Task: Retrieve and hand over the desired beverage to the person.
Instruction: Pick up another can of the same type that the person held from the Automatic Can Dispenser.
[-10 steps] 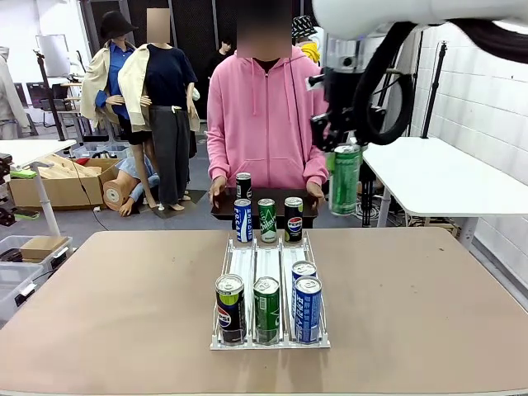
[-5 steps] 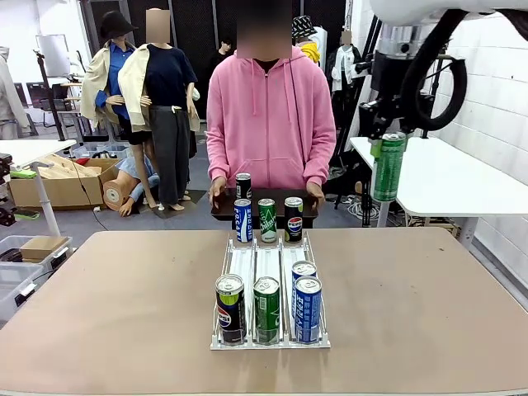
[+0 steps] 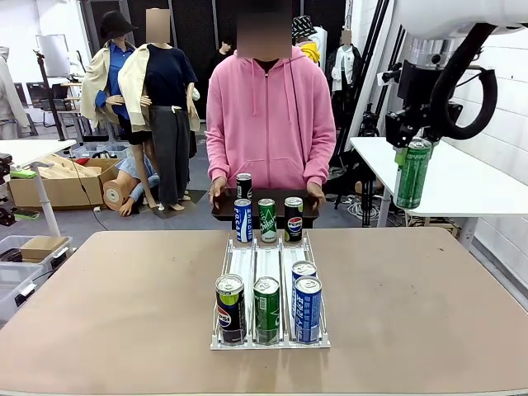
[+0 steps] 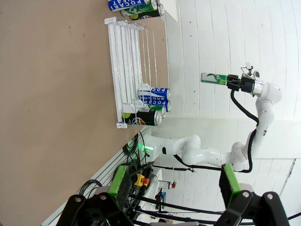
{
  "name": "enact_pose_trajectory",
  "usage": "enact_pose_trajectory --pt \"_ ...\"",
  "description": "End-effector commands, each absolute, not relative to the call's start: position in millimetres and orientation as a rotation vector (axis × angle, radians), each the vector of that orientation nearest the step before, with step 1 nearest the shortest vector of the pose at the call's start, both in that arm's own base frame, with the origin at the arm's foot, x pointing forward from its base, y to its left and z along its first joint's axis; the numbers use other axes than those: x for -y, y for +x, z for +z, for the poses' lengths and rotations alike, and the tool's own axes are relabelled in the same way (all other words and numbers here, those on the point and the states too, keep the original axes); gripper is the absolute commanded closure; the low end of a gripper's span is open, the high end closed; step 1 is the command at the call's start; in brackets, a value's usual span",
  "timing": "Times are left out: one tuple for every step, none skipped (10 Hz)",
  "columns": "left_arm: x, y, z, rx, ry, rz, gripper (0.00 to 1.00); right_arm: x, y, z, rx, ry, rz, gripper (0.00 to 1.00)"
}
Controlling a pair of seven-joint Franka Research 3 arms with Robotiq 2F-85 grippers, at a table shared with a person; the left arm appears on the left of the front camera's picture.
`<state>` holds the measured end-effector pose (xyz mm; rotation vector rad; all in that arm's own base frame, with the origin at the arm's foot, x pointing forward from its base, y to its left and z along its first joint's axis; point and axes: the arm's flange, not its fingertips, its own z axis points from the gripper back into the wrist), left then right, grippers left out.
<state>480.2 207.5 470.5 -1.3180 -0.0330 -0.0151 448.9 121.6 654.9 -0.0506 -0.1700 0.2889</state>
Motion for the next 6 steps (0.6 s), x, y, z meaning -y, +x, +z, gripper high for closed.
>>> enact_pose_trajectory --pt "-207 477 472 0.039 -1.315 -0.012 0.00 -116 439 654 0.189 -0.029 0.323 1.00" --pt "-207 477 472 0.039 -1.315 -0.012 0.00 -116 436 653 0.201 -0.015 0.338 1.00" --pt "-207 477 472 0.039 -1.315 -0.012 0.00 -120 446 653 0.167 -0.052 0.291 1.00" --pt "-207 477 472 0.039 -1.315 -0.012 0.00 -120 446 653 0.167 -0.052 0.291 1.00" --pt "-207 477 472 0.039 -1.315 -0.012 0.00 -120 446 653 0.167 -0.052 0.291 1.00" --pt "-207 477 472 0.039 -1.315 -0.012 0.00 -120 446 653 0.167 -0.052 0.291 1.00"
